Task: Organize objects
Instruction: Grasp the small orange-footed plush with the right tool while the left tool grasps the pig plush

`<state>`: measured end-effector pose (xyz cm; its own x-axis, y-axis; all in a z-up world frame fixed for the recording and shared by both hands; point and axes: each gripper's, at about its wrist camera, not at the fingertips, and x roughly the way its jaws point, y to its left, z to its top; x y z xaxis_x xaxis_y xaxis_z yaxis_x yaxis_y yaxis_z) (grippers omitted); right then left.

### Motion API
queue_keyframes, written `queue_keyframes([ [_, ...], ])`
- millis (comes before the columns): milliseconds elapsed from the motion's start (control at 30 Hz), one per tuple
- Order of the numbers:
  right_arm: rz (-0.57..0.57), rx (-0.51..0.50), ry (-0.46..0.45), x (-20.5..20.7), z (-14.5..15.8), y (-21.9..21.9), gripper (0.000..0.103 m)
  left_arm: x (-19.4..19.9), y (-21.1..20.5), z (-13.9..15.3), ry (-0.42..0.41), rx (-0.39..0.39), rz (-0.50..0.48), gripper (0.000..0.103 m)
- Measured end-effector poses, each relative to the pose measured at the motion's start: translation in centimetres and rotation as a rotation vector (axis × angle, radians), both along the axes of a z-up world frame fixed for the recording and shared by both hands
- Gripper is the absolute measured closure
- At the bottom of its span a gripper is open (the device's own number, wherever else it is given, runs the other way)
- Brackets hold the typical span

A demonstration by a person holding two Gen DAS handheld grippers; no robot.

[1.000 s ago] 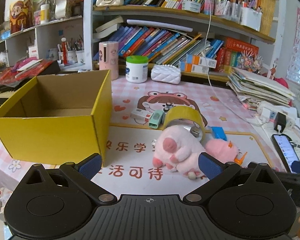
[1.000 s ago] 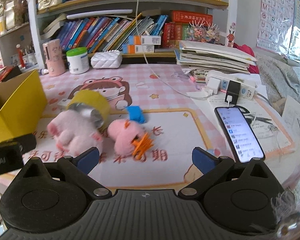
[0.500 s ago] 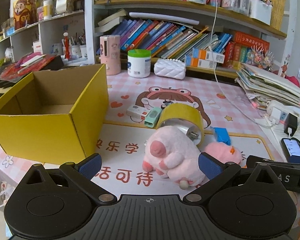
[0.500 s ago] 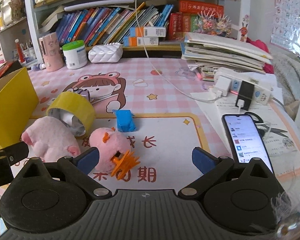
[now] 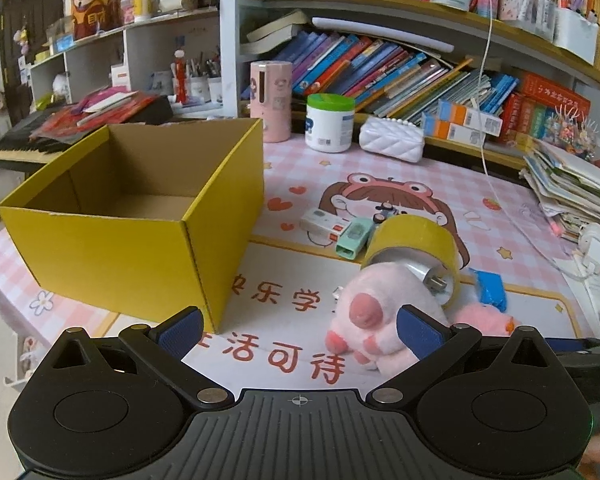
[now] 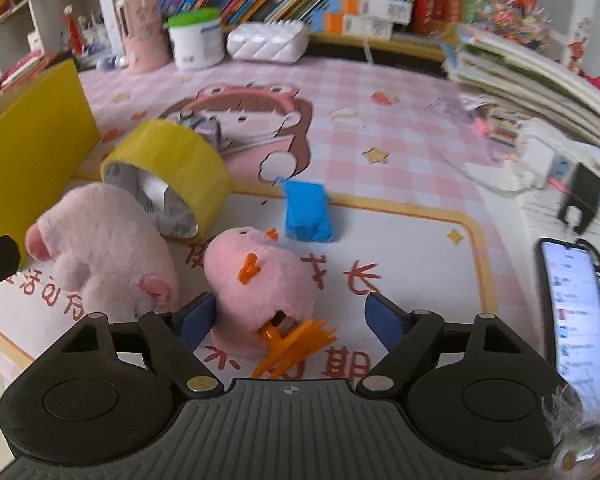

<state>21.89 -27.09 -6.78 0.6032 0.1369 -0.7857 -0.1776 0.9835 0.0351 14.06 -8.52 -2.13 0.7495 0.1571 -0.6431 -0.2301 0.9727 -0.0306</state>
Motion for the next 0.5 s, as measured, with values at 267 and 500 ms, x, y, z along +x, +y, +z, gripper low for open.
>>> queue_keyframes([
  [267, 0.063, -0.008, 0.033, 1.5, -1.0, 1.1, 0.052, 0.2, 0.6, 0.1, 0.002, -0.016, 0.050, 0.000],
  [500, 0.055, 0.055, -0.058, 0.8, 1.3, -0.6, 0.054, 1.2, -0.1, -0.3, 0.005, -0.047, 0.033, 0.000],
])
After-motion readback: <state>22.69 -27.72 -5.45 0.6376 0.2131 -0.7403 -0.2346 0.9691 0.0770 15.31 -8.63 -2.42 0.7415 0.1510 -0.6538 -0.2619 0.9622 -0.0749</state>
